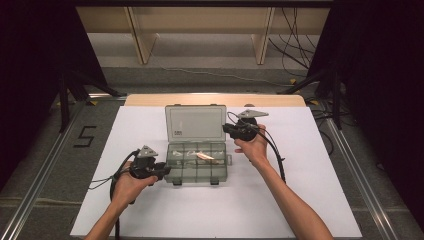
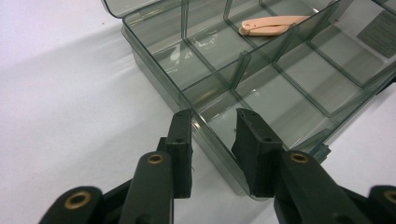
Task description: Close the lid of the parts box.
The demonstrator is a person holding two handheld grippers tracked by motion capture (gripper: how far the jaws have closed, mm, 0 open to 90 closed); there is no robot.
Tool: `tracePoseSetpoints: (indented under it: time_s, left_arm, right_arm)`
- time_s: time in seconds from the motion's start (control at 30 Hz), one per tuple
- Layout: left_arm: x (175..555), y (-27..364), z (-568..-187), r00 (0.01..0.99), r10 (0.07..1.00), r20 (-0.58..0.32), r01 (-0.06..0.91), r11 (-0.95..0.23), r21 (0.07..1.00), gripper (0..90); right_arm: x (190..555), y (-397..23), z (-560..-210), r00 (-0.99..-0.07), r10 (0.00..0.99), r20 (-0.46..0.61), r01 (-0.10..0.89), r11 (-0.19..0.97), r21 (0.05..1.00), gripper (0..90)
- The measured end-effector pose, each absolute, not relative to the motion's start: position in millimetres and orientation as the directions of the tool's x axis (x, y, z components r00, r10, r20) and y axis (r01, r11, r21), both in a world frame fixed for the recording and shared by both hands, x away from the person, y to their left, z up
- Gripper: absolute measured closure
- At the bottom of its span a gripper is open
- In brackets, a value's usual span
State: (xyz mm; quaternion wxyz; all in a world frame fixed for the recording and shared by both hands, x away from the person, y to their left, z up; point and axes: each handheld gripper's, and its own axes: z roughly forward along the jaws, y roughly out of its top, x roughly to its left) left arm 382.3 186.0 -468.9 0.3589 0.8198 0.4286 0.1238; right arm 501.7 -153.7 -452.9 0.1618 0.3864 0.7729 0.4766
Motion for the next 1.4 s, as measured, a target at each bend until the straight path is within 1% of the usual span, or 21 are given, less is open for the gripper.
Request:
tracePoseSetpoints:
  time_s: [0.13,0.23,0.27,0.3,0.6,0.63,0.7,0.8,1.4]
  left_arm:
    - [382,186,-469,0.603,0.791,-0.101,0.61,-0.376,0.697,67.0]
    - [382,186,-469,0.608,0.788,-0.095,0.609,-0.386,0.693,66.9]
    - [382,185,-469,0.597,0.795,-0.107,0.612,-0.365,0.701,67.0]
    - [383,187,-468,0.612,0.786,-0.092,0.608,-0.392,0.691,67.0]
    - [382,186,-469,0.607,0.791,-0.08,0.606,-0.395,0.69,67.4]
    - [382,184,-470,0.591,0.801,-0.097,0.612,-0.367,0.7,67.4]
    - [382,184,-469,0.596,0.798,-0.093,0.61,-0.374,0.698,67.4]
    - [382,185,-469,0.608,0.79,-0.077,0.604,-0.397,0.692,67.4]
    - [383,185,-469,0.606,0.791,-0.081,0.604,-0.392,0.694,67.0]
  right_arm:
    - [499,-155,-454,-0.663,0.74,0.108,0.421,0.25,0.872,82.4]
    - [497,-155,-455,-0.663,0.744,0.081,0.401,0.262,0.878,82.4]
    - [495,-155,-455,-0.67,0.737,0.089,0.404,0.26,0.877,82.4]
    - [496,-155,-456,-0.668,0.739,0.081,0.388,0.253,0.886,82.4]
    - [491,-154,-458,-0.659,0.75,0.054,0.362,0.254,0.897,82.5]
    - [490,-154,-458,-0.662,0.748,0.053,0.352,0.247,0.903,82.5]
    - [490,-154,-459,-0.665,0.745,0.047,0.342,0.249,0.906,82.6]
    - [488,-154,-460,-0.661,0.749,0.045,0.339,0.244,0.909,82.6]
    - [480,-153,-464,-0.651,0.759,0.019,0.295,0.23,0.927,82.8]
